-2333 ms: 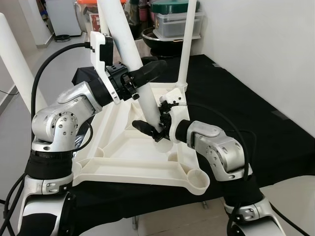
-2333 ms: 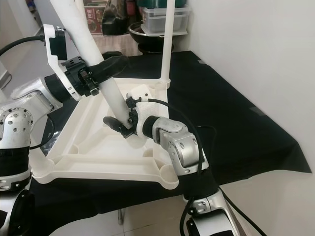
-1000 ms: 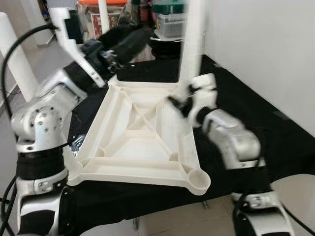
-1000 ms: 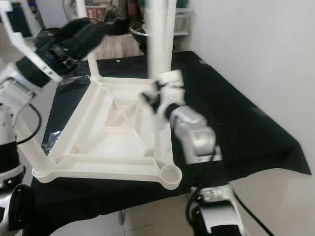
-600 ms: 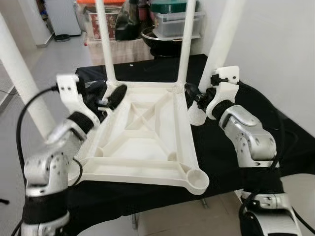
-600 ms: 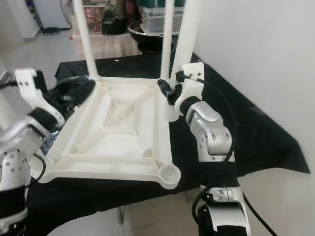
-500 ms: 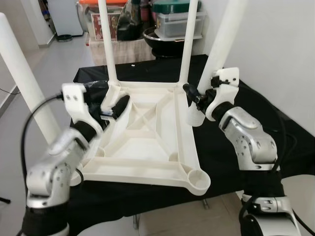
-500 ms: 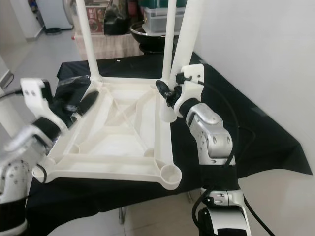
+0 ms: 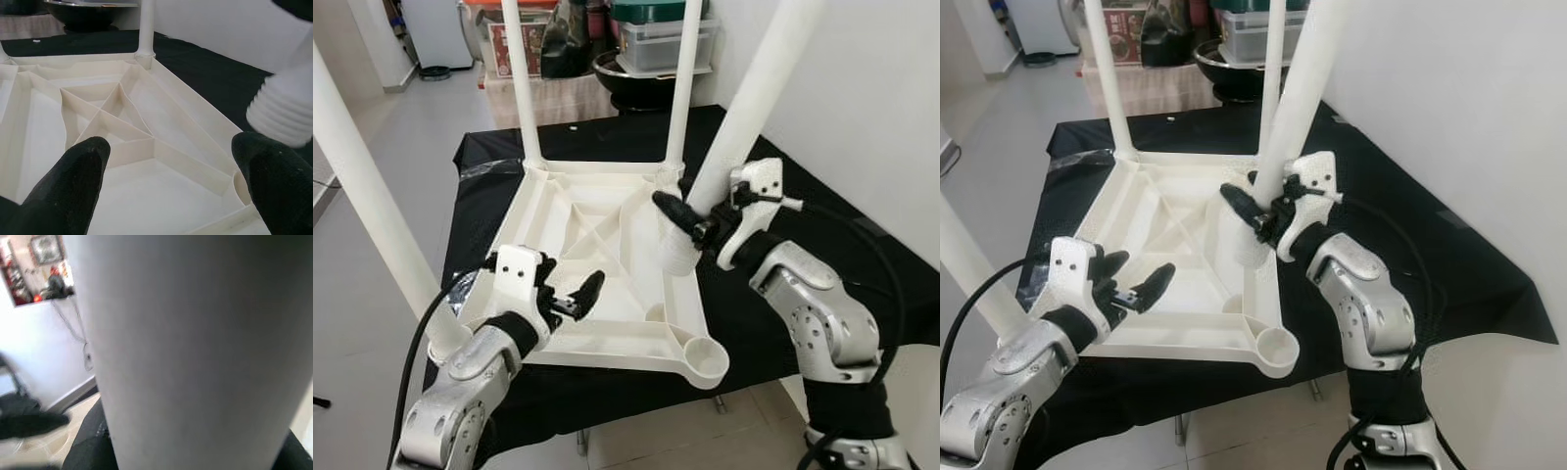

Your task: Building children table

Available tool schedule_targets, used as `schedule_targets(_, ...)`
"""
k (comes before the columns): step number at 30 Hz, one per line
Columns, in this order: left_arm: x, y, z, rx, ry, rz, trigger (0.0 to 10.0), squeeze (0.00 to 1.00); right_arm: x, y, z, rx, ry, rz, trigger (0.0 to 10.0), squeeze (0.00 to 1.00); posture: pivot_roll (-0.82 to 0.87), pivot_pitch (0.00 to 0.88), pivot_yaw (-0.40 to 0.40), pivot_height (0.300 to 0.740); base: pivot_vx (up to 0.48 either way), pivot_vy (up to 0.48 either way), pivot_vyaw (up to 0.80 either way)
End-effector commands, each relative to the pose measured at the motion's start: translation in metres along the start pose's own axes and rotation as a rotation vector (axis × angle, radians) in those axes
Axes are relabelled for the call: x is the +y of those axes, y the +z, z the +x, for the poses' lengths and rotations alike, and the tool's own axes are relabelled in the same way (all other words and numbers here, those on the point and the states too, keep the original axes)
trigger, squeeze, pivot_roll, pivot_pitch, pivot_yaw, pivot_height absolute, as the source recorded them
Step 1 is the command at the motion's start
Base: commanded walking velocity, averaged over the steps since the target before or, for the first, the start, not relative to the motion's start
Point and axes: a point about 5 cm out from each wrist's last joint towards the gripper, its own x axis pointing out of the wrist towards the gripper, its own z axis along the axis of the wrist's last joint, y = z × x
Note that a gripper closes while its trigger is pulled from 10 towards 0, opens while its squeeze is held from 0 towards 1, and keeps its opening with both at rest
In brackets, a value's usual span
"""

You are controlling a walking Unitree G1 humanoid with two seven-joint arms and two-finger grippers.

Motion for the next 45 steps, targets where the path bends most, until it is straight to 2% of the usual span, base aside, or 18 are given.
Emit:
schedule_targets(1,-0.001,-0.002,-0.002,0.012,0.007,0.041,10.0,0.0,0.007,0.002,-0.001,-0.006,0.03,-0.017,10.0,0.0,-0.06,0.075,-0.007,0.74,0.0,0.0,0.0)
schedule_targets(3,-0.001,-0.003,-0.003,0.01,0.032,0.09,10.0,0.0,0.011,-0.003,-0.002,0.006,0.047,-0.014,10.0,0.0,-0.05,0.073,-0.007,0.74,0.0,0.0,0.0)
schedule_targets(6,0.0,-0.005,-0.004,0.013,0.049,0.101,10.0,0.0,0.012,-0.004,-0.003,0.011,0.054,-0.014,10.0,0.0,-0.05,0.07,-0.006,0.74,0.0,0.0,0.0)
schedule_targets(8,-0.001,-0.009,-0.006,0.03,0.075,0.155,10.0,0.0,0.014,-0.005,-0.004,0.019,0.071,-0.014,10.0,0.0,-0.05,0.065,-0.01,0.74,0.0,0.0,0.0)
schedule_targets(10,-0.001,-0.009,-0.006,0.03,0.075,0.155,10.0,0.0,0.014,-0.005,-0.004,0.019,0.071,-0.014,10.0,0.0,-0.05,0.065,-0.01,0.74,0.0,0.0,0.0)
schedule_targets(12,-0.002,-0.013,-0.009,0.044,0.102,0.215,10.0,0.0,0.017,-0.006,-0.003,0.024,0.088,-0.02,10.0,0.0,-0.05,0.062,-0.014,0.74,0.0,0.0,0.0)
schedule_targets(15,-0.001,-0.015,-0.011,0.051,0.132,0.241,10.0,0.0,0.018,-0.007,-0.003,0.025,0.098,-0.028,10.0,0.0,-0.05,0.06,-0.018,0.74,0.0,0.0,0.0)
schedule_targets(19,0.0,-0.018,-0.014,0.063,0.145,0.261,10.0,0.0,0.019,-0.006,-0.003,0.008,0.102,-0.019,10.0,0.0,-0.04,0.06,-0.021,0.74,0.0,0.0,0.0)
schedule_targets(26,-0.003,-0.016,-0.02,0.033,0.134,0.259,10.0,0.0,0.027,-0.007,-0.003,0.011,0.15,-0.043,10.0,0.0,-0.04,0.063,-0.021,0.74,0.0,0.0,0.8)
schedule_targets(34,-0.007,-0.018,-0.019,0.035,0.112,0.271,10.0,0.0,0.025,-0.008,-0.002,0.015,0.117,-0.025,10.0,0.0,-0.05,0.065,-0.018,0.74,0.0,-0.475,0.0)
schedule_targets(45,-0.005,-0.021,-0.018,0.058,0.152,0.287,10.0,0.0,0.027,-0.007,0.0,0.014,0.145,-0.032,10.0,0.0,-0.04,0.063,-0.016,0.74,0.0,0.0,0.0)
